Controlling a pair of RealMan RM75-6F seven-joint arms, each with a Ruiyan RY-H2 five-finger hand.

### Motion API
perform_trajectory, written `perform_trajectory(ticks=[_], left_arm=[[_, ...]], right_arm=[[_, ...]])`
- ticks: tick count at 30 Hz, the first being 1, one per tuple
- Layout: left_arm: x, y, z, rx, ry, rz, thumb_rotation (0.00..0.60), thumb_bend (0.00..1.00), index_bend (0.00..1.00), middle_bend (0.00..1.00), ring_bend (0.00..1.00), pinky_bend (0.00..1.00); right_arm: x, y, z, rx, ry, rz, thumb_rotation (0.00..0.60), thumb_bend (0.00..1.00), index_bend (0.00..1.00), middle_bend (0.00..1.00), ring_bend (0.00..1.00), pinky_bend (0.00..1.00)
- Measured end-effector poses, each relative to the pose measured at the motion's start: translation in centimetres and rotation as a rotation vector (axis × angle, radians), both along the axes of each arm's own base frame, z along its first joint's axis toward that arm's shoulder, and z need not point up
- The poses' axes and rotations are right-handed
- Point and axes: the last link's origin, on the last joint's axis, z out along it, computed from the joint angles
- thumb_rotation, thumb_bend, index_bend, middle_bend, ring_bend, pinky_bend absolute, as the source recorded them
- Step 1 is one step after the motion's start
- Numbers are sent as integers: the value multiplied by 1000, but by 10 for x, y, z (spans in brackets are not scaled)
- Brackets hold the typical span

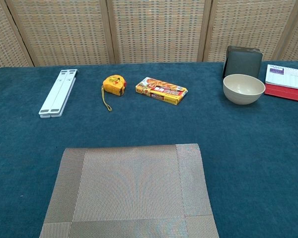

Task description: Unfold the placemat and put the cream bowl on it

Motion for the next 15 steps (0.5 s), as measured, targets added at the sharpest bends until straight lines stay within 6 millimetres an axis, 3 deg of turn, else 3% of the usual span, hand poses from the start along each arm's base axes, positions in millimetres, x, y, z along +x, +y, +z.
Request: perform_trajectory(ticks=[8,15], left_arm=[[3,1,-7,-27,10,-24,600,0,0,0,0,0],[15,4,-45,-183,37,-158,600,0,17,0,0,0]], right_arm=[[0,0,2,-7,-4,-1,600,0,43,0,0,0],[-1,-2,3,-12,-6,-12,600,0,52,0,0,0]])
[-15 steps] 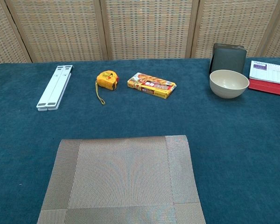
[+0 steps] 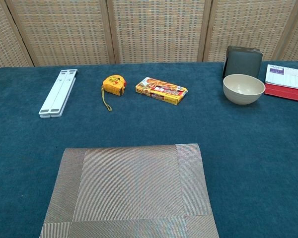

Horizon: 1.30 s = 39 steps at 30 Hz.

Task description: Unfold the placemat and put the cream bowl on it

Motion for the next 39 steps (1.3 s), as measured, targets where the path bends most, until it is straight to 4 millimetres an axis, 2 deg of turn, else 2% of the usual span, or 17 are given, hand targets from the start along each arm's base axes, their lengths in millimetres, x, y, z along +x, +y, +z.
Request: perform_trajectory(ticks=[4,5,9,13,19,31,39], left_arm=[[5,0,-38,-140,49,-112,600,12,202,0,0,0],[5,-1,-47,-170,63,-134,600,20,223,0,0,0],[10,-7,-80,-261,110,-195,600,79,239,0,0,0],[16,-11,-102,-305,138,-242,600,114,241,0,0,0],[24,-15,-117,-321,154,-285,600,191,242,0,0,0],[39,-12,-142,-354,176,-338,600,190,244,0,0,0],[37,-11,-148,-360,178,-322,600,190,244,0,0,0]], right_arm=[[-1,-2,0,2,-2,-7,600,0,51,0,0,0],[-1,-2,0,2,-2,-7,600,0,51,0,0,0],[-2,-2,0,-1,-5,-9,600,0,50,0,0,0],[-2,-2,2,-2,-9,-12,600,0,50,0,0,0],[-3,-2,3,-3,-14,-12,600,0,50,0,0,0],[-4,-2,1,1,-10,-19,600,0,50,0,0,0],[-6,-3,4,-5,-18,-27,600,0,50,0,0,0]])
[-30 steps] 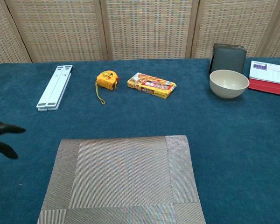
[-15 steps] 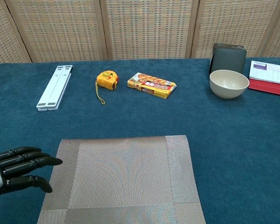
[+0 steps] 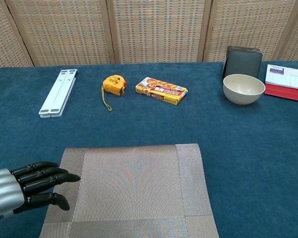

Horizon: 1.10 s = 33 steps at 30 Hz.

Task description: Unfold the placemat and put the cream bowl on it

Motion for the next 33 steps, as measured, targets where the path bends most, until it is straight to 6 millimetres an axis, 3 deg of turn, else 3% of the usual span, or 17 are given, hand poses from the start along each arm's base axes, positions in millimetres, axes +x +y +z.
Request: perform_trajectory(ticks=[14,21,31,33], left_arm=[[6,0,-16,-24,-9,-7,600,196,295,0,0,0],[5,3,-17,-21,-2,-4,600,271,295,0,0,0],[6,4,-22,-29,1,-3,600,300,295,0,0,0],[6,4,-23,-35,1,0,600,355,295,0,0,0]], right_arm=[[-1,0,2,-5,-6,-1,600,0,50,0,0,0],[-1,0,2,-4,-7,0,600,0,50,0,0,0],[-1,0,3,-4,-8,-1,600,0,50,0,0,0],[-1,0,3,-4,-9,-1,600,0,50,0,0,0]])
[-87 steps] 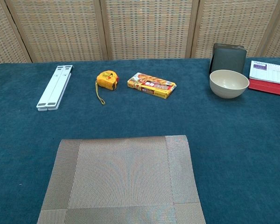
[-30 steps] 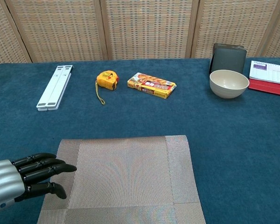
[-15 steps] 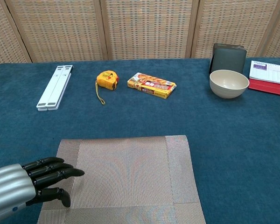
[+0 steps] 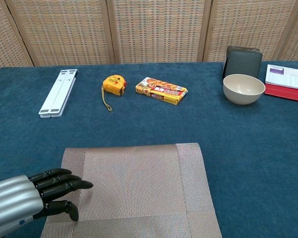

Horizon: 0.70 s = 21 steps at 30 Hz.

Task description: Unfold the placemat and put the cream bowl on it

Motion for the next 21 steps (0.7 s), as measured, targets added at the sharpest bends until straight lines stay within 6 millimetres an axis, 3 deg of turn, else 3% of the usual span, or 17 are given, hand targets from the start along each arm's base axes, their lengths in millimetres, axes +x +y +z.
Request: perform_trajectory(ticks=[3,8,16,21], left_arm=[[0,0,-1,-11,1,2,600,434,295,0,0,0],[-1,-1,-1,-14,3,4,600,438,317,0,0,0],[-1,0,-2,-12,-6,6,600,438,489,0,0,0],[-1,-1,-3,-10,-3,5,600,472,516,0,0,0]], right_arm=[[0,0,0,1,0,0,600,0,50,0,0,0],[0,0,-1,6,-1,2,600,0,50,0,0,0],[0,0,0,5,-4,1,600,0,50,0,0,0],[1,1,0,7,-6,2,600,0,51,0,0,0]])
